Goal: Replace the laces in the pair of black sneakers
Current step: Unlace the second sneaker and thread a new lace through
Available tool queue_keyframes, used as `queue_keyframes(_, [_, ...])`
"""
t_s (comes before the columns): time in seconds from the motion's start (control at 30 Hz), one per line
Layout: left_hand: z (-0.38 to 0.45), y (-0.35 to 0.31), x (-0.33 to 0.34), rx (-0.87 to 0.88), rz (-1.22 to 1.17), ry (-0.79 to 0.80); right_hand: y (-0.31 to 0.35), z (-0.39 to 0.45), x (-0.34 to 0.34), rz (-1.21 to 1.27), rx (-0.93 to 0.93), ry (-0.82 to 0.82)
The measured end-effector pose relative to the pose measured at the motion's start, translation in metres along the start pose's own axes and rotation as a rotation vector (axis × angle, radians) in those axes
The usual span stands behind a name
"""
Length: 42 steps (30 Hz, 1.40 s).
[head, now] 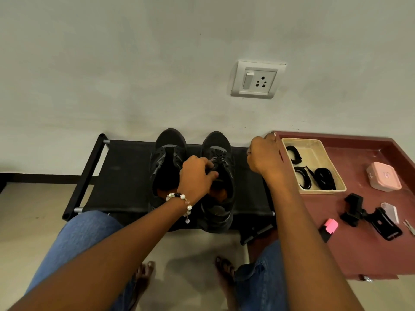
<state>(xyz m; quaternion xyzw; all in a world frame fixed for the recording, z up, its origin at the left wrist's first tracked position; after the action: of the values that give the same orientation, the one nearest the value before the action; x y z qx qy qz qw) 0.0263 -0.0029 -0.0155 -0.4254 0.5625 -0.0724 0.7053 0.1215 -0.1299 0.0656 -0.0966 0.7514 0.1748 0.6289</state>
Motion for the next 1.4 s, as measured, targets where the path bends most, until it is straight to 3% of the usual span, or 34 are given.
queue_keyframes(0.1, [-0.006, 0.001, -0.002, 0.008, -0.002, 0.024, -0.001, 0.004, 0.004, 0.034, -0.038, -0.159])
queue_keyframes(0.2, [-0.007, -0.001, -0.001, 0.037, 0.035, 0.011, 0.0, 0.011, 0.011, 0.275, -0.119, -0.263])
queue_keyframes(0.3, [-0.005, -0.003, 0.0, 0.034, 0.025, -0.019, 0.009, 0.01, 0.03, 0.601, -0.09, -0.104])
queue_keyframes(0.37, [-0.004, -0.002, 0.0, 0.002, 0.018, -0.037, 0.013, 0.012, 0.047, 0.657, -0.063, -0.03])
queue_keyframes(0.7, [0.0, 0.003, -0.001, -0.071, -0.063, -0.084, 0.021, 0.002, 0.068, 0.402, -0.163, -0.083])
queue_keyframes(1.0, [-0.001, 0.004, -0.004, -0.128, -0.12, -0.085, 0.024, 0.006, 0.08, 0.413, -0.136, -0.096])
queue_keyframes(1.17, [0.002, 0.003, -0.007, -0.134, -0.138, -0.059, 0.023, 0.009, 0.09, 0.545, -0.048, -0.055])
queue_keyframes(1.4, [0.011, 0.007, -0.011, -0.123, -0.158, 0.062, 0.03, 0.005, 0.095, 0.554, 0.06, -0.041])
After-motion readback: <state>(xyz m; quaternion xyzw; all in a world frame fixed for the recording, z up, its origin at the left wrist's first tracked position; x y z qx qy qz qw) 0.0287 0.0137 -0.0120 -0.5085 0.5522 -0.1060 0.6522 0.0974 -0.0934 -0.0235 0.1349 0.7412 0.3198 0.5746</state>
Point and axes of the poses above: each hand's wrist, its own z-axis towards the middle knuckle, its own x-axis out of the palm, y = z × x, the point moved 2 cm from there along z, towards the middle knuckle, and after that the axes turned 1 degree about -y, right-handed, at the moved point
